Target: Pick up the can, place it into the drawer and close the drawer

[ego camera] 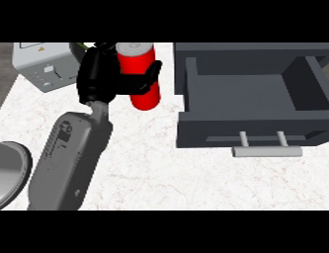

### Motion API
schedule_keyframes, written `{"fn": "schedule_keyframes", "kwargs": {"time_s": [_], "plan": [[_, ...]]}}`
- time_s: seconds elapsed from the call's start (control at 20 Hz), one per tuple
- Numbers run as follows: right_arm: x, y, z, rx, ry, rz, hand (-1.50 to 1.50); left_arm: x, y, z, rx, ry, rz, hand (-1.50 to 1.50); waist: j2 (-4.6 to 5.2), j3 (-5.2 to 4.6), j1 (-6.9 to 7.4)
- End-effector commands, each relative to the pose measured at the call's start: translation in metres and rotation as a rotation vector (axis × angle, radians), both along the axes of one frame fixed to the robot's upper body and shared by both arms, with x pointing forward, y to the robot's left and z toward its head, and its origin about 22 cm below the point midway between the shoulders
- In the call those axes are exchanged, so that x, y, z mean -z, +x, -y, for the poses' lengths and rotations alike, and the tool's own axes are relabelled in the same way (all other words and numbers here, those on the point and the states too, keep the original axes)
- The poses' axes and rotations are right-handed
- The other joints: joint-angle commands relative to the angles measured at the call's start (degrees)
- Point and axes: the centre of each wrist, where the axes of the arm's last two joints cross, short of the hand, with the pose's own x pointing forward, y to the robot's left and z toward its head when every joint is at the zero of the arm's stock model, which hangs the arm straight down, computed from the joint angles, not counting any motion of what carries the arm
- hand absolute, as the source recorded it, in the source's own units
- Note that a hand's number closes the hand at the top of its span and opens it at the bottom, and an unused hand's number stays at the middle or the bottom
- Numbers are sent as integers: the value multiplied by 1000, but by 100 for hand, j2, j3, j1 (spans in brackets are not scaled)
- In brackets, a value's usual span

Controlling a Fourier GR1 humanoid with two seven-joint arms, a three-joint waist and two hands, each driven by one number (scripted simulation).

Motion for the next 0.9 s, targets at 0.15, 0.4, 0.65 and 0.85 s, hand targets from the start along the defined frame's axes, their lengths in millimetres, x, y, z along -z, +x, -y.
{"fn": "schedule_keyframes", "kwargs": {"time_s": [0.15, 0.4, 0.65, 0.85], "plan": [[-2, 16, 2, 2, 3, 3, -150, -52, 16, 45, 19, 27, -5, 150, 9, 0, -15], [8, -2, -12, -21, 6, -18, -150, -47, 25, 54, -7, 45, 18, 150, 4, 2, -75], [-5, 29, -5, -9, 1, 0, -150, -91, 36, 94, 3, 58, 20, 150, 33, 1, -67], [12, 19, 5, -9, 4, 0, -150, -66, 51, 94, -15, 74, 8, 150, 38, 3, -107]]}}
